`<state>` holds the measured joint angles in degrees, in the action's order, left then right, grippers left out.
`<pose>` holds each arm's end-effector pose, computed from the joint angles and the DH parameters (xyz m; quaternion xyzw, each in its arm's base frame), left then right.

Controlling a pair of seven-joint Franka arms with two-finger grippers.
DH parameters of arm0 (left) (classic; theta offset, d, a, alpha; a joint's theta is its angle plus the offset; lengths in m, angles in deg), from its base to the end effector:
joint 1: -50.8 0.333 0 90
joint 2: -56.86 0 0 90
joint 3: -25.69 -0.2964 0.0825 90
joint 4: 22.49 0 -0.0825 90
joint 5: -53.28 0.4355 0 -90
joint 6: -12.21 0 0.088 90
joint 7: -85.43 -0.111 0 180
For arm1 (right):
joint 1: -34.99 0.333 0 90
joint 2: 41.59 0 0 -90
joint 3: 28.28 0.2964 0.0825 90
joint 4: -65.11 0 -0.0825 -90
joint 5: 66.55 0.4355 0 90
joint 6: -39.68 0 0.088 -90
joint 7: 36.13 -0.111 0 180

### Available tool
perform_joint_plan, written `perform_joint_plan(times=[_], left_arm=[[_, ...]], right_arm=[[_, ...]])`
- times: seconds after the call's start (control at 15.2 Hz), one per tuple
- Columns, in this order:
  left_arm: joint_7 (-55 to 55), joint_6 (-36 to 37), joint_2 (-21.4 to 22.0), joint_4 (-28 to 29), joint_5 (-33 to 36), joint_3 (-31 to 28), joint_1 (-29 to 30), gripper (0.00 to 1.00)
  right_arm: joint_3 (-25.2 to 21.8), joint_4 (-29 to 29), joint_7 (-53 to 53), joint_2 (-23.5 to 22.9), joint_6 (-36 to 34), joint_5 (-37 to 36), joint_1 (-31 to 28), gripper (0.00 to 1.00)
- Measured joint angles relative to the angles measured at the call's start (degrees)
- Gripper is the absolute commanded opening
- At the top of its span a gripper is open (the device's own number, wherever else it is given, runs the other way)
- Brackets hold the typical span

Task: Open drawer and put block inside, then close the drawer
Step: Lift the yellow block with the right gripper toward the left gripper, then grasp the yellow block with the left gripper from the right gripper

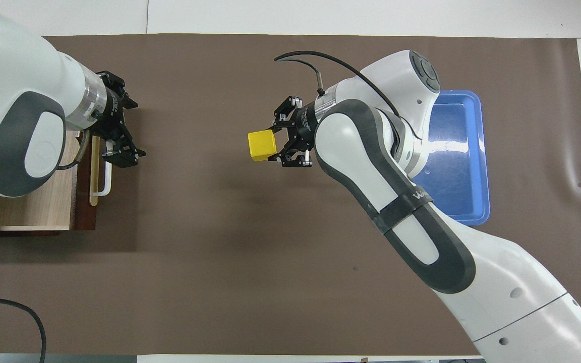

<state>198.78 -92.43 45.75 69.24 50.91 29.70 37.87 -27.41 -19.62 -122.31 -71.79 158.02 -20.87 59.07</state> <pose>0.6431 -0.1965 0.4838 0.6619 0.7489 -0.0176 0.0257 0.6654 0.3519 0.3490 -0.7023 0.6190 0.2737 0.2206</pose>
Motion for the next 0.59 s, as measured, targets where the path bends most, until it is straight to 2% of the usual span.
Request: perform_joint_plan(times=[0.26,0.59], left_arm=[[6.2,-0.7,-3.6,-2.0,-0.1,0.4,-3.8,1.00],[12.8,-3.3,-4.4,-2.4,-0.1,0.5,-8.7,1.00]], right_arm=[[0.0,0.0,-1.1,0.0,2.3,0.0,1.1,0.00],[0.0,0.2,-2.1,-0.2,3.3,0.0,1.8,0.00]])
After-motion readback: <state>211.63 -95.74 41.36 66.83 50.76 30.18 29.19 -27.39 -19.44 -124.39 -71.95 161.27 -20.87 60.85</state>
